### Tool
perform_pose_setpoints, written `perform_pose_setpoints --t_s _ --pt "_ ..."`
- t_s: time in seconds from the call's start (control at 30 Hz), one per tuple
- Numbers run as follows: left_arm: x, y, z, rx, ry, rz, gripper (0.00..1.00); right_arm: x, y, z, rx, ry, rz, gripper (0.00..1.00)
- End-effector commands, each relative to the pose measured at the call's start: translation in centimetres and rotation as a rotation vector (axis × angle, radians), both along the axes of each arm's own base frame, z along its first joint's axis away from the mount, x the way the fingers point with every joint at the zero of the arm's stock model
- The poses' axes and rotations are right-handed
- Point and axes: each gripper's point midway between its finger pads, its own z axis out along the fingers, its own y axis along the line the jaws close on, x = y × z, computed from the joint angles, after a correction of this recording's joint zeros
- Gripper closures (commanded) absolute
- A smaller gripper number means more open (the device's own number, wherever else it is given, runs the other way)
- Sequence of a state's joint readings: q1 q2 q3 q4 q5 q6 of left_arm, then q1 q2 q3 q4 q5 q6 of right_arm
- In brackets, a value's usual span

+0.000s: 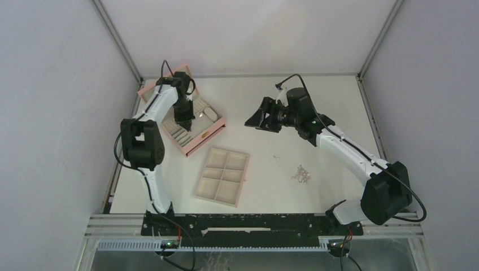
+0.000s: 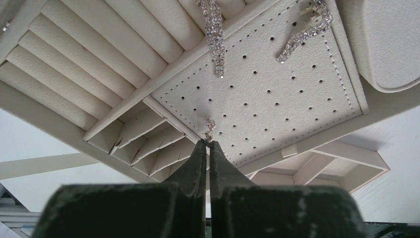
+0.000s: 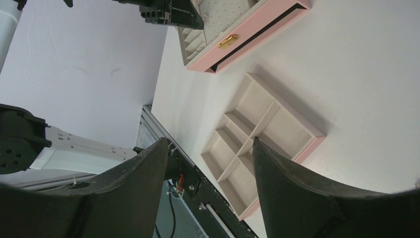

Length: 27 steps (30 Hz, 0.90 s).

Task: Organize the mixed jewelry
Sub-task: Place the jewelry in the jewelry box.

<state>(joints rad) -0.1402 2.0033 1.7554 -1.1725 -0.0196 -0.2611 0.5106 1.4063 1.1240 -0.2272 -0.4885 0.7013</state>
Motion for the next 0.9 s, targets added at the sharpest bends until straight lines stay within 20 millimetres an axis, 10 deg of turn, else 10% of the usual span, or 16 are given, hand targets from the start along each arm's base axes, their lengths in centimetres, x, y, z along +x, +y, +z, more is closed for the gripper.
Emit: perform_pose_setpoints --t_s 0.0,0.87 --pt "0.3 -0.3 -0.1 0.002 0.001 -0.027 1.00 0.3 0.3 1.0 0.024 -0.041 0.011 0.28" --pt "1.4 -0.4 -0.4 0.007 -0.004 -0.023 1.00 0.3 0.4 0.9 0.023 -0.041 0.012 0.29"
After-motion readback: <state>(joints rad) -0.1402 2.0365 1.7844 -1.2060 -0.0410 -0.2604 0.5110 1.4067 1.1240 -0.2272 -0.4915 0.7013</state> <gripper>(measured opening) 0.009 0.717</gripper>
